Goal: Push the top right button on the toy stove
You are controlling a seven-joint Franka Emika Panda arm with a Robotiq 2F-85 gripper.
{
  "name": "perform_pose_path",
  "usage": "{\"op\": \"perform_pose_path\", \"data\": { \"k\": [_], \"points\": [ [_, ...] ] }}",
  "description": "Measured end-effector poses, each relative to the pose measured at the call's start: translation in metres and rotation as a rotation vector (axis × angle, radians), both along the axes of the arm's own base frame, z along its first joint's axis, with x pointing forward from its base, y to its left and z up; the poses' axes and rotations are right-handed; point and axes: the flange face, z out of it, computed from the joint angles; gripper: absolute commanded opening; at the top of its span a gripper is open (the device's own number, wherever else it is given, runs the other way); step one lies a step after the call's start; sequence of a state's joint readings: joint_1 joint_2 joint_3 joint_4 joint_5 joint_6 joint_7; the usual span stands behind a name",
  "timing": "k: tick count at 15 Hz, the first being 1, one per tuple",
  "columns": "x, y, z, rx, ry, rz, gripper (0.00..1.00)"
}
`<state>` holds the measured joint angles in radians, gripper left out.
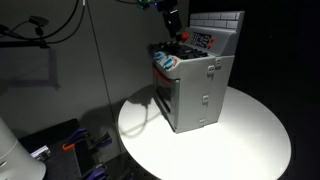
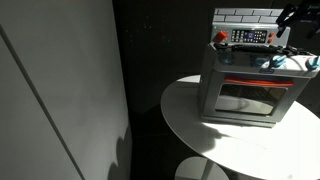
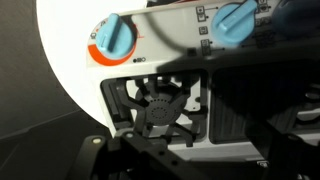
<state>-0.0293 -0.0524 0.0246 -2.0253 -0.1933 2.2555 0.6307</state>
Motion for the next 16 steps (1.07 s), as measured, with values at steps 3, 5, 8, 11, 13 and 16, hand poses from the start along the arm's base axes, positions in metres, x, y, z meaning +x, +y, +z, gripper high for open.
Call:
{"op": "perform_pose_path", "data": {
  "k": [3,5,8,11,13,16],
  "points": [
    [0.008,-0.005,0.0,0.0,-0.049,-0.044,1.0],
    [0.015,-0.01,-0.001,-0.006,-0.072,-0.076,1.0],
    [0.028,-0.023,-0.003,-0.021,-0.085,-0.129,1.0],
    [0.042,-0.041,-0.006,-0.038,-0.085,-0.173,1.0],
    [0.051,-0.054,-0.008,-0.062,-0.077,-0.198,1.0],
    [0.064,-0.072,-0.011,-0.084,-0.059,-0.235,1.0]
  ]
}}
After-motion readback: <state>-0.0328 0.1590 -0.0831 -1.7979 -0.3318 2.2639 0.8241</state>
